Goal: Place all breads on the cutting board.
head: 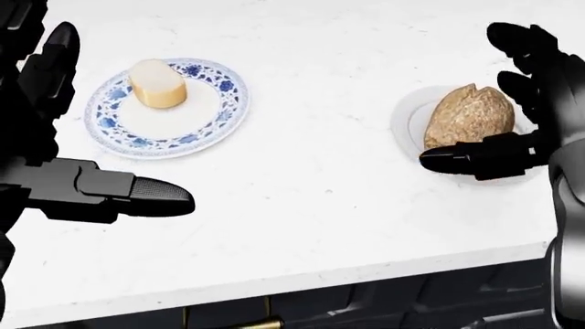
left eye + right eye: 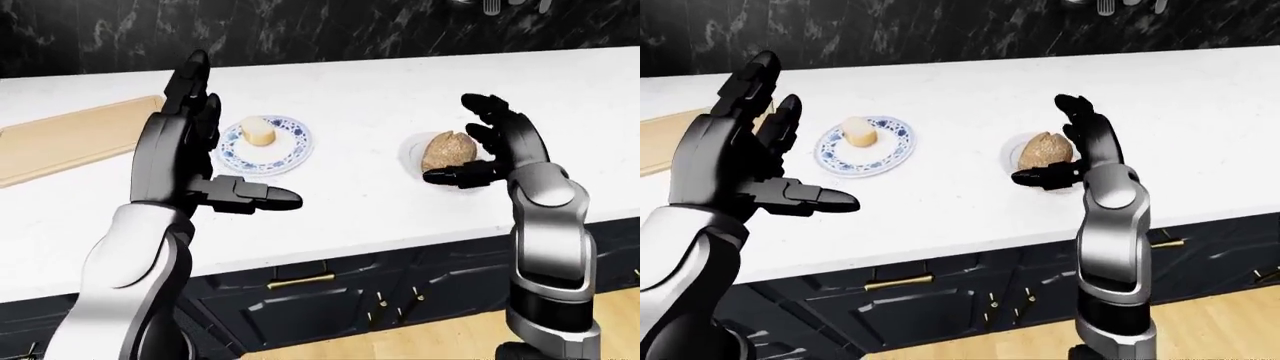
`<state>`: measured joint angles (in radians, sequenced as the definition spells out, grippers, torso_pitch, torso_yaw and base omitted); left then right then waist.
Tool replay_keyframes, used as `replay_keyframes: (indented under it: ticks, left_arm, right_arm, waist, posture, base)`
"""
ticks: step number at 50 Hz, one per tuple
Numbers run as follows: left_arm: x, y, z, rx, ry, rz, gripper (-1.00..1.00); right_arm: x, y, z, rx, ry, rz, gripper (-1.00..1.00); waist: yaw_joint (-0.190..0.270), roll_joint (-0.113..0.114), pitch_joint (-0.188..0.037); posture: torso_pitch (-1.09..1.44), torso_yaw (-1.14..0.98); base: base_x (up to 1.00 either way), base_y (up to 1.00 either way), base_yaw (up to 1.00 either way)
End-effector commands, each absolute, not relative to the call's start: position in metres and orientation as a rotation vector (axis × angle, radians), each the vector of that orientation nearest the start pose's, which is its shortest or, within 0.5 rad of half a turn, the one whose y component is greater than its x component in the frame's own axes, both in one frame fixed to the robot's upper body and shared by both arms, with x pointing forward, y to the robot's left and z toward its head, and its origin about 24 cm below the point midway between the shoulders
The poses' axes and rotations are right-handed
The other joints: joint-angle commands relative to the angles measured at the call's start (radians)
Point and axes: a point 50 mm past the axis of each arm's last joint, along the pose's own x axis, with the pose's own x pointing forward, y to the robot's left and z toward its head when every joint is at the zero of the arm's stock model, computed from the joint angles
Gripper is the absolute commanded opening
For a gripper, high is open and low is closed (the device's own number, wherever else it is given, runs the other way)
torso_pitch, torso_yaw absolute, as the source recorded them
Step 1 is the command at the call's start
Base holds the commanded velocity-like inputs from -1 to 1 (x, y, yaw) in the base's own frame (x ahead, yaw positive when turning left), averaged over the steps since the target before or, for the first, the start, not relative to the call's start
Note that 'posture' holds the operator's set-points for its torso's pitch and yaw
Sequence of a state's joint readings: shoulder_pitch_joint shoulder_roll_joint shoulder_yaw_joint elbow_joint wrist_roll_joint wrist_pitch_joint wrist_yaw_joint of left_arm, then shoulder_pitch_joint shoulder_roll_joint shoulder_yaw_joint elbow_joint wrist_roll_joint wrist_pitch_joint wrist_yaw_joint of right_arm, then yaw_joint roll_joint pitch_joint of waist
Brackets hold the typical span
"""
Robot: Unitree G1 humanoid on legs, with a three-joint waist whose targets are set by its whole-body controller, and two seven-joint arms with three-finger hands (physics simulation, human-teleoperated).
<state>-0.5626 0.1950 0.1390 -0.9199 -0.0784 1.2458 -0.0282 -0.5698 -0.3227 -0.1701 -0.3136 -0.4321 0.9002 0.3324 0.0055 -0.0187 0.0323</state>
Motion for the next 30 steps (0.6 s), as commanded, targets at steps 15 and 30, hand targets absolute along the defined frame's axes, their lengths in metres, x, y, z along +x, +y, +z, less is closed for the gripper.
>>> replay_keyframes:
  ticks: [15, 30]
  left_arm:
    - [0.233, 0.155, 0.259, 0.131, -0.309, -0.041, 1.00]
    - [0.234, 0.154, 0.261, 0.134, -0.314, -0.045, 1.00]
  right_arm:
    - [0.315, -0.220, 0.206, -0.640, -0.002, -0.227, -0.07]
    - [0.293, -0.222, 0.261, -0.645, -0.111, -0.271, -0.85]
  waist:
    - [-0.001, -0.003, -0.029]
    - [0.000, 0.000, -0.025]
  posture:
    - [0.00, 0.00]
    - [0.00, 0.00]
  base:
    - [0.00, 0.00, 0.00]
    - [0.00, 0.00, 0.00]
